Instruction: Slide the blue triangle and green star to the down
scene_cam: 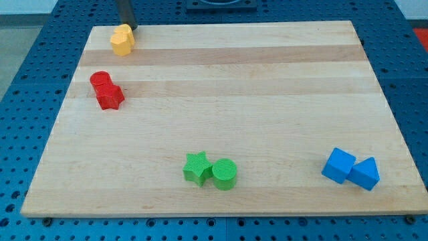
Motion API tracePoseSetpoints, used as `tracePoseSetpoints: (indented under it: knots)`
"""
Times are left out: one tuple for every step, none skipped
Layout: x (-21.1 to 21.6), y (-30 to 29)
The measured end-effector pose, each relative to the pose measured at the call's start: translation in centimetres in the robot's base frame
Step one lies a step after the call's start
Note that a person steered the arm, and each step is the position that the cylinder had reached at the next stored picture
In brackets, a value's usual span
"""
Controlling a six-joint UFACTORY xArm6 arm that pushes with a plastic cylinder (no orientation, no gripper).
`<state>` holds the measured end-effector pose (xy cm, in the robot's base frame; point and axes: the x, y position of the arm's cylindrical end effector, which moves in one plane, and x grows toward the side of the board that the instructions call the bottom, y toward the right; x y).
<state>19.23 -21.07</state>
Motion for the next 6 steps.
tracePoseSetpoints:
  knots:
    - [3.2, 0.0]
    - [4.9, 0.0]
    - [5.8, 0.0]
    - [7.9, 0.0]
    - [8.0, 0.0]
    - [8.0, 0.0]
